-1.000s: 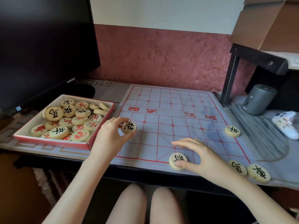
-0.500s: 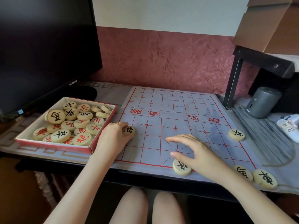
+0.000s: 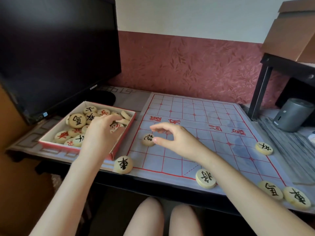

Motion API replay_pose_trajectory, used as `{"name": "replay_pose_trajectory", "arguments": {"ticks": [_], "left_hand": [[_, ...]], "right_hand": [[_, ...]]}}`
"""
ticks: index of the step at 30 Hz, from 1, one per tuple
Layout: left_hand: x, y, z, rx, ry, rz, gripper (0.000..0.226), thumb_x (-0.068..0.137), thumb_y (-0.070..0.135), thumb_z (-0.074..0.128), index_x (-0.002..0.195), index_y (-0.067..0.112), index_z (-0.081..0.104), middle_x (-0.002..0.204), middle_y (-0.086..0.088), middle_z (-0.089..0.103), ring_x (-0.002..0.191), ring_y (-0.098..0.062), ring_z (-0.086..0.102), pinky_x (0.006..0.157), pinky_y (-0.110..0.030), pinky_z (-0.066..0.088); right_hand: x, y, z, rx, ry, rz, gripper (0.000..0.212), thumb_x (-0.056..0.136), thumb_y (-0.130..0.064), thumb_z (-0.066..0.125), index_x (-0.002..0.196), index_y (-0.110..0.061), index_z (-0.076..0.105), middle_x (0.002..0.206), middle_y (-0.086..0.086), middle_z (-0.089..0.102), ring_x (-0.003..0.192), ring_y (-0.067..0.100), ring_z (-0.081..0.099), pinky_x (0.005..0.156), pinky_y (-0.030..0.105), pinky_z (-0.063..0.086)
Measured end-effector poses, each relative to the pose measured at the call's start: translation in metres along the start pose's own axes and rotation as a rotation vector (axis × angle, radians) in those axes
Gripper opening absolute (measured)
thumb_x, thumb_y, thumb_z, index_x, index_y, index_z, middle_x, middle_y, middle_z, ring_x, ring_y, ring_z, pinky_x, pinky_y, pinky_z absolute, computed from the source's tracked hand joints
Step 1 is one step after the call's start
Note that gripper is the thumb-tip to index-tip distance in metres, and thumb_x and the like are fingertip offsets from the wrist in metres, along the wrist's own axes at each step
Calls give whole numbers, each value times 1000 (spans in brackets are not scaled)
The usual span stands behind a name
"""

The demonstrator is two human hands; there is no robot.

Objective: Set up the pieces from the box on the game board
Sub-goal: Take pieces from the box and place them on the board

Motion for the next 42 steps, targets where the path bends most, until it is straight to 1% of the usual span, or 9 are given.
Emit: {"name": "replay_pose_trajectory", "arguments": {"ticks": [6, 11, 14, 18, 22, 27, 32, 38, 42], "left_hand": [[-7, -62, -35, 179, -83, -258, 53, 72, 40, 71, 120, 19, 58, 112, -10, 65, 93, -32, 62, 80, -41, 53], [-16, -82, -37, 217, -112, -366, 55, 71, 49, 69, 114, 16, 61, 109, -8, 66, 100, -26, 60, 84, -38, 50], [-12, -87, -38, 171, -149, -421, 53, 73, 45, 71, 116, 15, 60, 110, -7, 66, 98, -24, 61, 82, -34, 47], [-4, -88, -40, 115, -239, -487, 55, 71, 42, 74, 118, 17, 57, 104, -4, 64, 71, -17, 63, 71, -31, 52], [-1, -88, -39, 119, -242, -459, 55, 72, 38, 73, 120, 17, 57, 110, -6, 62, 67, -14, 60, 61, -27, 51], [-9, -90, -40, 99, -146, -381, 53, 71, 39, 74, 117, 17, 60, 114, -7, 62, 100, -22, 58, 82, -33, 48], [-8, -74, -46, -30, -66, -312, 46, 73, 41, 72, 112, 22, 61, 99, 5, 60, 86, -10, 56, 64, -22, 45], [3, -26, -18, -163, -108, -154, 42, 72, 39, 73, 110, 22, 62, 102, 5, 60, 87, -11, 56, 72, -22, 42], [7, 17, 16, -234, -180, -57, 41, 72, 36, 73, 110, 23, 63, 99, 3, 62, 85, -11, 58, 74, -24, 46]], "right_hand": [[59, -31, 29, 25, -65, -38, 38, 89, -23, 61, 126, -16, 57, 123, -3, 60, 113, 10, 53, 93, 19, 37], [107, -48, 61, -40, -113, -20, 43, 89, -25, 59, 131, -16, 53, 136, 2, 53, 123, 16, 49, 96, 24, 37], [131, -55, 83, -247, -120, -37, 45, 90, -36, 53, 132, -21, 51, 135, 4, 53, 128, 26, 42, 105, 39, 29], [151, -55, 105, -541, -87, -1, 48, 93, -44, 45, 130, -15, 51, 133, 10, 53, 128, 32, 37, 104, 40, 26], [160, -49, 114, -485, 36, 39, 44, 91, -42, 50, 121, -12, 57, 128, 10, 57, 125, 30, 42, 103, 39, 28], [155, -44, 111, -254, 81, 48, 47, 85, -40, 59, 126, -18, 54, 127, 6, 58, 125, 28, 40, 101, 37, 30], [139, -34, 81, -49, 126, 7, 44, 80, -37, 66, 121, -22, 57, 120, 0, 62, 117, 22, 51, 103, 34, 31], [86, 2, 21, 39, 134, 56, 43, 75, -35, 74, 114, -28, 60, 107, -8, 63, 109, 13, 53, 105, 39, 37], [40, 35, -28, -22, 163, 134, 44, 78, -26, 74, 118, -22, 59, 107, -7, 61, 101, 6, 55, 90, 15, 40]]}}
Point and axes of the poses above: each hand's wrist, its own x-axis towards the middle knuckle, its own z-axis out of the palm, y = z × x, the point moved 3 cm from there along x, towards the middle knuckle
